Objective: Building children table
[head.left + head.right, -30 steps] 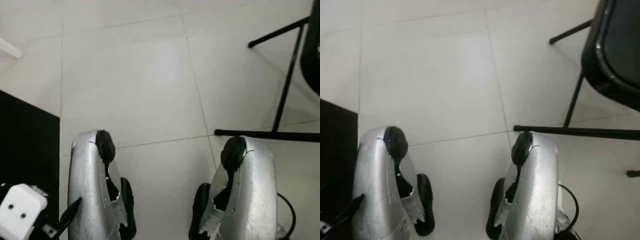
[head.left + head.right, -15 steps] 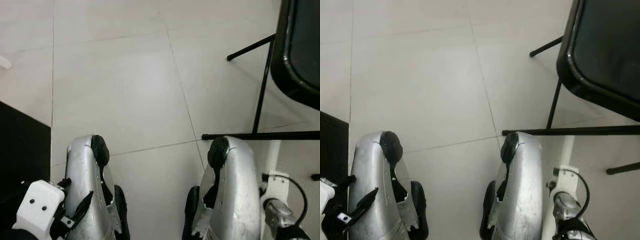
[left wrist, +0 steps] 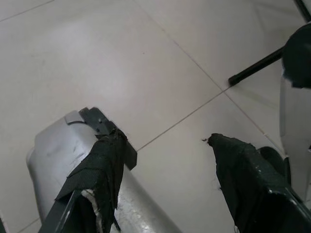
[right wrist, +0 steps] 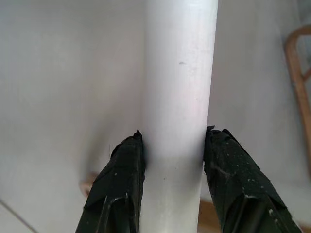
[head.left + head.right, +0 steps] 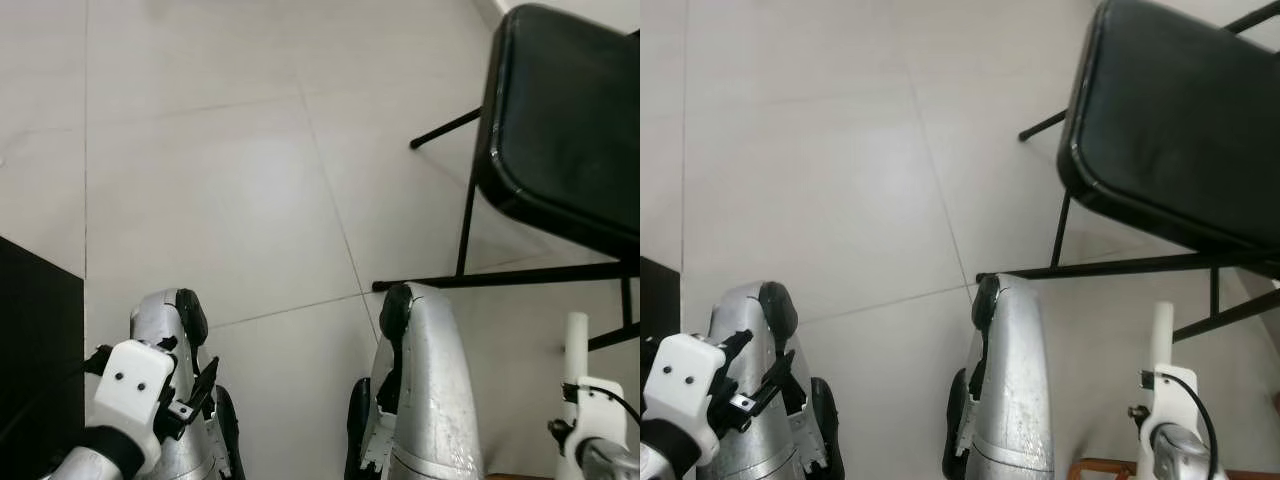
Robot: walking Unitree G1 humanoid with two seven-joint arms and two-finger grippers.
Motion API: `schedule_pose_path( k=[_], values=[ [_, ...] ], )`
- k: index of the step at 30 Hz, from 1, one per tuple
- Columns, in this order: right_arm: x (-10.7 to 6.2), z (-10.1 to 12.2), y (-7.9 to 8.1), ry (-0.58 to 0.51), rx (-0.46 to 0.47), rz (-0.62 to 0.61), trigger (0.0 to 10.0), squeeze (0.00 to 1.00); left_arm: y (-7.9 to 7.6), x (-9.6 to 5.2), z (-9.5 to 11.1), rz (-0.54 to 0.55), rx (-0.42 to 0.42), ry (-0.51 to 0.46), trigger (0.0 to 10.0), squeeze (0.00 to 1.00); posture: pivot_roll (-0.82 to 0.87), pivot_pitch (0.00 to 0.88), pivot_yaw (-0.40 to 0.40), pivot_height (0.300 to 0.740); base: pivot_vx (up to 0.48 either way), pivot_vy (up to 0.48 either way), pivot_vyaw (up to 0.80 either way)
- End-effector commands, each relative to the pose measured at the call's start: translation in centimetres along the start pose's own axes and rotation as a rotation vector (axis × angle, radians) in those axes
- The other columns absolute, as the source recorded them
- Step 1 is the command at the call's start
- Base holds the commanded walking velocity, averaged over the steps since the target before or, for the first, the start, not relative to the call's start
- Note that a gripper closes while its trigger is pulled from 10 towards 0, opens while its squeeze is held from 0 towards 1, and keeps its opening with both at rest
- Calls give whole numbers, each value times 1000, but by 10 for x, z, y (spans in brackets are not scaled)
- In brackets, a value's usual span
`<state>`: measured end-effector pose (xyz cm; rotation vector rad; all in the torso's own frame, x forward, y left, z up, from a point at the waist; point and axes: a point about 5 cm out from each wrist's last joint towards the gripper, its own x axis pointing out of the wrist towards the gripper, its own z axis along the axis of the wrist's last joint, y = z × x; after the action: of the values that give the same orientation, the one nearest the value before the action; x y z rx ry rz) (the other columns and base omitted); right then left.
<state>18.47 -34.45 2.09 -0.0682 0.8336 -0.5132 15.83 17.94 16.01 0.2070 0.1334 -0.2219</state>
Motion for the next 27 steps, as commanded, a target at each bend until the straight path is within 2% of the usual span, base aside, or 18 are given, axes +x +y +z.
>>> schedule_pose_path(
  k=[1, 4, 6, 7, 8, 9, 10, 13, 14, 15, 16, 18, 19, 20, 22, 24, 26, 27],
  values=[
    [-8, -24, -5, 80, 0, 11, 0, 0, -4, 0, -9, 1, -19, 31, 10000, 0, -44, 292, -126, 410, 0, 0, 0],
    [-17, -31, -6, 98, -26, 33, 0, 0, -4, 0, -10, 8, -19, 27, 10000, 0, -54, 288, -132, 415, 0, 0, 0],
    [-36, -42, -9, 131, -64, 73, 0, 0, -4, 2, -13, 21, -18, 24, 10000, 0, -76, 278, -139, 425, 0, 0, 0],
    [-36, -42, -9, 131, -64, 73, 0, 0, -4, 2, -13, 21, -18, 24, 10000, 0, -76, 278, -139, 425, 0, 0, 0],
    [-45, -47, -12, 148, -74, 86, 0, 0, -4, 4, -15, 25, -18, 24, 10000, 0, -89, 272, -138, 430, 0, 0, 0],
    [-45, -47, -12, 148, -74, 86, 0, 0, -4, 4, -15, 25, -18, 24, 10000, 0, -89, 272, -138, 430, 0, 0, 0],
    [-53, -51, -14, 164, -78, 99, 0, 0, -5, 5, -17, 25, -21, 24, 10000, 0, -103, 262, -138, 435, 0, 0, 0],
    [-73, -57, -16, 183, -48, 144, 0, 0, -9, 11, -18, 17, -32, 12, 10000, 0, -127, 242, -132, 450, 0, 0, 0],
    [-73, -57, -16, 183, -48, 144, 0, 0, -9, 11, -18, 17, -32, 12, 10000, 0, -127, 242, -132, 450, 0, 0, 0],
    [-79, -50, -7, 181, 47, 202, 0, 0, -10, 15, -18, 15, -32, -1, 10000, 0, -138, 226, -129, 460, 0, 0, 0],
    [-79, -50, -7, 181, 47, 202, 0, 0, -10, 15, -18, 15, -32, -1, 10000, 0, -138, 226, -129, 460, 0, 0, 0],
    [-82, -43, 2, 167, 134, 263, 0, 0, -10, 18, -18, 14, -30, -9, 10000, 0, -138, 226, -129, 470, 0, 0, 0],
    [-84, -25, 18, 81, 215, 371, 0, 0, -9, 21, -18, 15, -29, -15, 10000, 0, -145, 209, -123, 475, 0, 0, 0],
    [-86, -12, 28, 18, 262, 443, 0, 0, -9, 22, -19, 17, -28, -18, 10000, 0, -145, 209, -123, 480, 0, 0, 0],
    [-96, 27, 48, -169, 346, 588, 0, 0, -9, 26, -18, 19, -28, -29, 10000, 0, -142, 196, -122, 490, 0, 0, 0],
    [-101, 38, 52, -220, 361, 620, 0, 0, -9, 27, -17, 20, -28, -33, 10000, 0, -142, 196, -122, 500, 0, 0, 0],
    [-101, 50, 54, -273, 381, 605, 0, 0, -9, 28, -18, 20, -26, -36, 10000, 0, -137, 175, -117, 505, 0, 0, 0],
    [-103, 62, 55, -330, 395, 585, 0, 0, -9, 29, -18, 23, -22, -42, 10000, 0, -137, 175, -117, 510, 0, 0, 0]
  ],
)
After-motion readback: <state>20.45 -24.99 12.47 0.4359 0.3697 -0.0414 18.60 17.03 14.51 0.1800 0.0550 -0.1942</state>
